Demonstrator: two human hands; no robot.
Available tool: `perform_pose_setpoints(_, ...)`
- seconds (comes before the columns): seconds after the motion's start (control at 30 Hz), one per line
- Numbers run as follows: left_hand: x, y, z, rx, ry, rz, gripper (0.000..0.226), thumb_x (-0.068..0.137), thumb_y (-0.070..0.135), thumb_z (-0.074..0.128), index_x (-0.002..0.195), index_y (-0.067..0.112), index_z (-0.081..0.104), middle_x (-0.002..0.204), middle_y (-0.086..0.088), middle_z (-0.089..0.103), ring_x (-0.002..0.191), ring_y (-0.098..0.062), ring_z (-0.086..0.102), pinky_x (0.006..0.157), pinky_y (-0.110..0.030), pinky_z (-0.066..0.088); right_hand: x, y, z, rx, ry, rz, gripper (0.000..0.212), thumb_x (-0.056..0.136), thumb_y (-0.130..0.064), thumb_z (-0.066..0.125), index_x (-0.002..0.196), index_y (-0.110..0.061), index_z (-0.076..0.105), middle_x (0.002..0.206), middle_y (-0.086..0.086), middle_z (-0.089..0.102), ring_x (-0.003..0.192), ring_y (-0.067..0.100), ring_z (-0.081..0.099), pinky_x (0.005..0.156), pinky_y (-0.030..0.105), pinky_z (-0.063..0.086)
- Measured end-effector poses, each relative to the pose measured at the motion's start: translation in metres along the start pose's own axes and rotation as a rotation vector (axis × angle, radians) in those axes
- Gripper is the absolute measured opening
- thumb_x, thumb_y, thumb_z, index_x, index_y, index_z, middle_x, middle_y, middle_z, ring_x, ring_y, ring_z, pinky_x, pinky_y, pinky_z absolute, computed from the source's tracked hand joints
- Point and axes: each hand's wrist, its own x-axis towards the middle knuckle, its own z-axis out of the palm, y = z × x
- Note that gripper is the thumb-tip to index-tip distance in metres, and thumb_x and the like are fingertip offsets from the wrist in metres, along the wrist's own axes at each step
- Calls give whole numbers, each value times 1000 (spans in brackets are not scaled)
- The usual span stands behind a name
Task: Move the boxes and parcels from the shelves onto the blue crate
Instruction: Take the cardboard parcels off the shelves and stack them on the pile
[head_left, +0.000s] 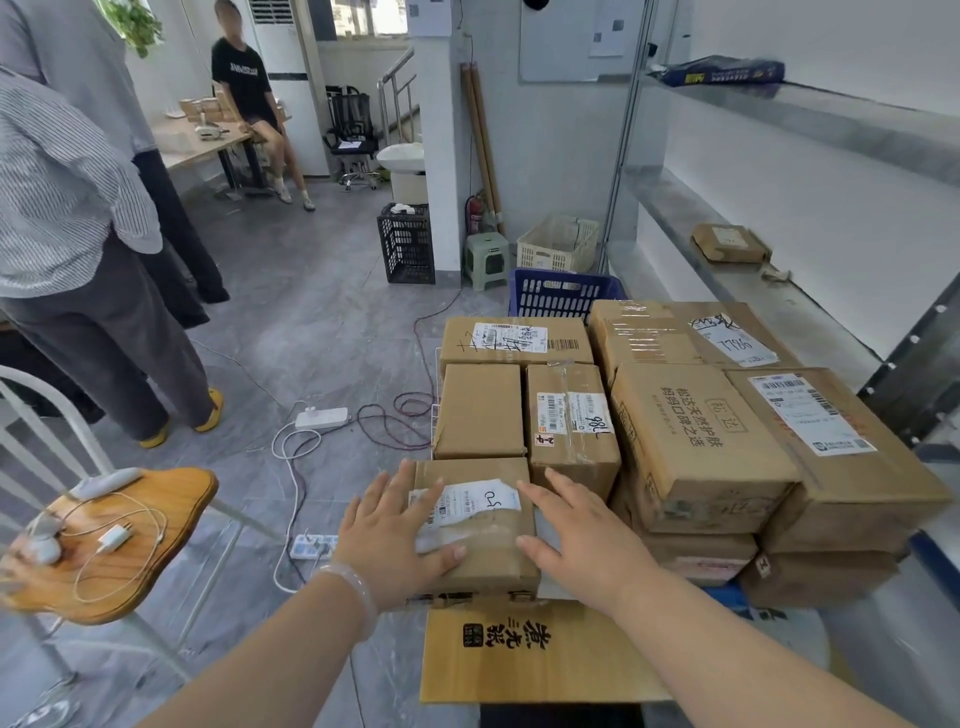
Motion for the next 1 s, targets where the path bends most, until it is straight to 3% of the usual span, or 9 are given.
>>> perform_pose_setpoints(0.07, -3, 0, 0, -40, -46, -34, 103, 62, 97, 18, 151, 49, -1, 162, 1, -21, 150, -27, -11, 121, -45, 3, -4, -4, 5, 49, -51, 49, 67, 95, -63, 38, 152, -48, 7, 164, -5, 2, 149, 19, 12, 117, 38, 24)
perform_pose_setpoints(0.13, -6, 2, 0, -87, -75, -27, 94, 77, 84, 38, 153, 46, 0, 161, -2, -23, 150, -28, -7, 121, -45, 10, -7, -6, 9, 73, -83, 63, 68, 96, -62, 39, 152, -48, 5, 163, -4, 16, 146, 19, 23, 113, 36, 31)
perform_pose_setpoints(0.23, -8, 2, 2, -145, -89, 16, 95, 80, 76, 49, 155, 41, 2, 159, -2, -28, 150, -28, -8, 122, -43, 12, -14, -10, 11, 102, -84, 72, 68, 97, -59, 40, 153, -46, 5, 153, -5, 36, 135, 16, 40, 102, 31, 40)
perform_pose_setpoints(0.63, -8, 19, 3, -110, -150, 125, 100, 80, 74, 52, 156, 36, -1, 158, 0, -30, 150, -28, -11, 122, -45, 11, -37, -14, 10, 66, -34, 154, 63, 97, -56, 41, 153, -43, 14, 133, -2, 51, 114, 16, 52, 90, 33, 49)
perform_pose_setpoints(1.0, 7, 30, -4, -110, -192, 98, 96, 83, 71, 52, 155, 36, 0, 161, 0, -24, 150, -32, -8, 121, -48, 10, -26, -4, -5, 30, -50, 180, 64, 97, -57, 41, 153, -44, 13, 141, -3, 48, 117, 16, 54, 93, 34, 48)
